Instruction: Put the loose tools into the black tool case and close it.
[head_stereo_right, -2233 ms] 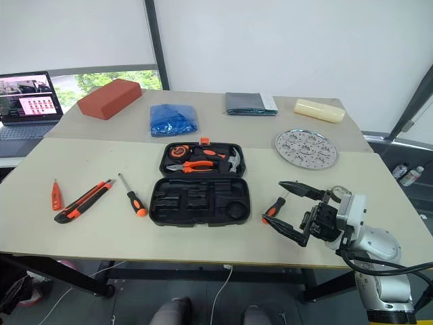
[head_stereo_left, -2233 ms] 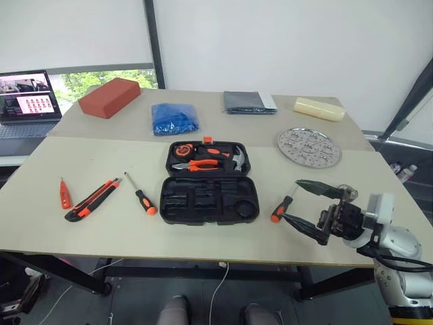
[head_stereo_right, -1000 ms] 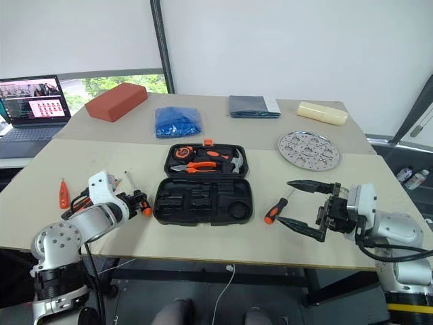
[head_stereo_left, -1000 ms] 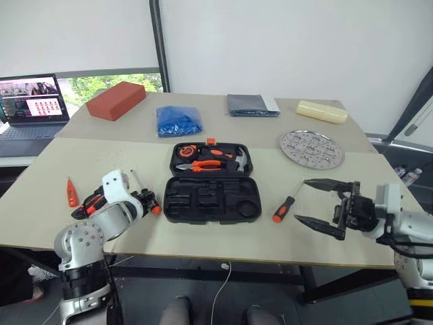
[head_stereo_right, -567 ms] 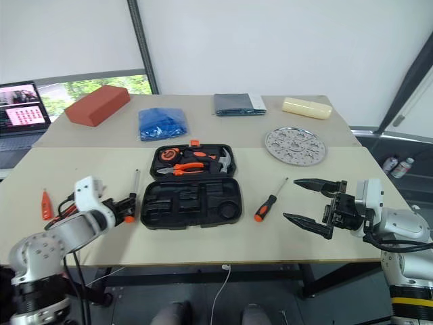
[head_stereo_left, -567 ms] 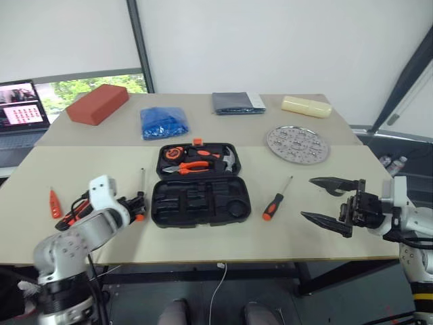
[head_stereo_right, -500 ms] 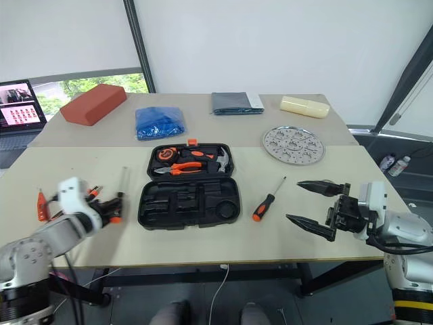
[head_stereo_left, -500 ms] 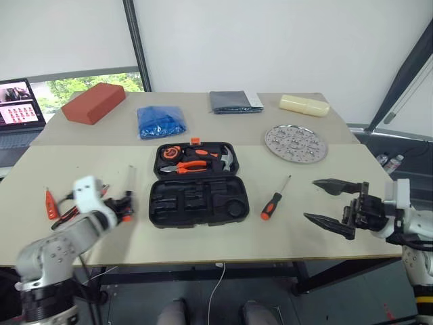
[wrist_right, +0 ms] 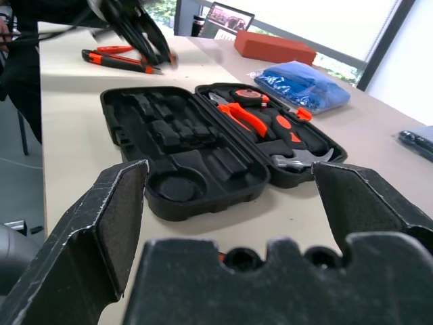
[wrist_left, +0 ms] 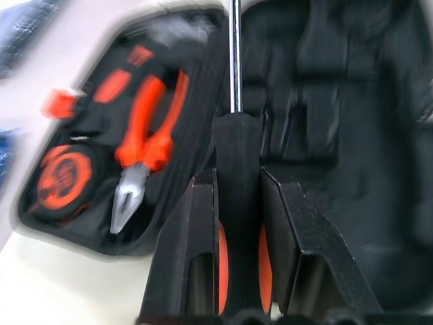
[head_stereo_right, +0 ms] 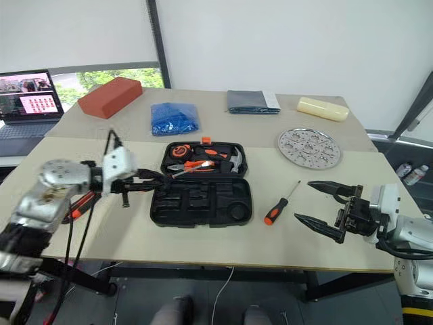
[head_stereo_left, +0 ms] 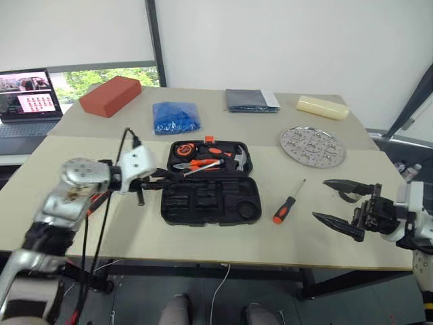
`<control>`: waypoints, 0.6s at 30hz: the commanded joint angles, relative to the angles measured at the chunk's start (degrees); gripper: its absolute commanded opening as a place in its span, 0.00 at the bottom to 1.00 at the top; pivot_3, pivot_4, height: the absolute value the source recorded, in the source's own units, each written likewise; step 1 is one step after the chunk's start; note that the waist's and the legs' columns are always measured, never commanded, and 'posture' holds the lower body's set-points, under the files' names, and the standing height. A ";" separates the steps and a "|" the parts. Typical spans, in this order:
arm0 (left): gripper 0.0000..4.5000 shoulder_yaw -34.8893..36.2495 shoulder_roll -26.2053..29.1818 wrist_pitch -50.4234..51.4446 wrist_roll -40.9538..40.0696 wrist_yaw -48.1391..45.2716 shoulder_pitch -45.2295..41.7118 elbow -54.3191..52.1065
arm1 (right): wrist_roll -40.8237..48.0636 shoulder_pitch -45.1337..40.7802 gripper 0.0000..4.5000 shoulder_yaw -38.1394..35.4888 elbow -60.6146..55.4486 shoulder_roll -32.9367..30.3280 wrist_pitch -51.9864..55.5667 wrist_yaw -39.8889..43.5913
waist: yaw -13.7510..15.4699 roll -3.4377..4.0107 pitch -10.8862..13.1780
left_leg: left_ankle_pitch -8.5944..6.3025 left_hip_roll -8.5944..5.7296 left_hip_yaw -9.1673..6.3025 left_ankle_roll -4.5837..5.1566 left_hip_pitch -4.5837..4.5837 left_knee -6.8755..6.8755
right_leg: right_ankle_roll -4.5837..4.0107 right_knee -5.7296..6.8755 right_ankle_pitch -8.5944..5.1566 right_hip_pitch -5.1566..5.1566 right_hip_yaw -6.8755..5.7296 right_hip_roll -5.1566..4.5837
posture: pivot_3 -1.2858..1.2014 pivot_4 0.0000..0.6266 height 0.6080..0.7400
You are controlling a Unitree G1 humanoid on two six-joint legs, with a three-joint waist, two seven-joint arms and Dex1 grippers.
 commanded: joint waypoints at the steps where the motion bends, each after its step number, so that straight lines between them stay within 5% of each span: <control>1: 0.15 -2.38 -2.06 -5.68 5.11 -1.53 -4.35 6.93 | 0.66 1.46 1.00 -2.38 -3.65 0.20 0.15 -2.32 | -0.22 0.00 0.00 | 0.02 0.00 -0.02 0.05 -0.11 0.00 | 0.04 0.03 0.00 -0.11 0.01 0.02 | 0.52 0.24 1.00; 13: 0.15 -3.89 -9.64 -7.88 12.27 2.02 -8.93 15.59 | 0.79 6.97 1.00 -3.66 -9.17 1.86 -0.02 -6.83 | -0.01 0.00 0.01 | -0.03 0.00 -0.05 0.10 -0.31 0.48 | 0.72 0.24 -0.16 -0.16 0.04 0.03 | 0.52 0.24 1.00; 18: 0.54 0.21 -11.82 -9.25 8.48 3.62 -8.55 14.04 | 1.30 8.85 1.00 -3.52 -10.90 2.24 0.76 -7.70 | 0.05 0.00 0.01 | -0.03 -0.01 -0.05 0.10 -0.31 0.56 | 0.69 0.19 -0.03 -0.10 0.05 0.01 | 0.52 0.24 1.00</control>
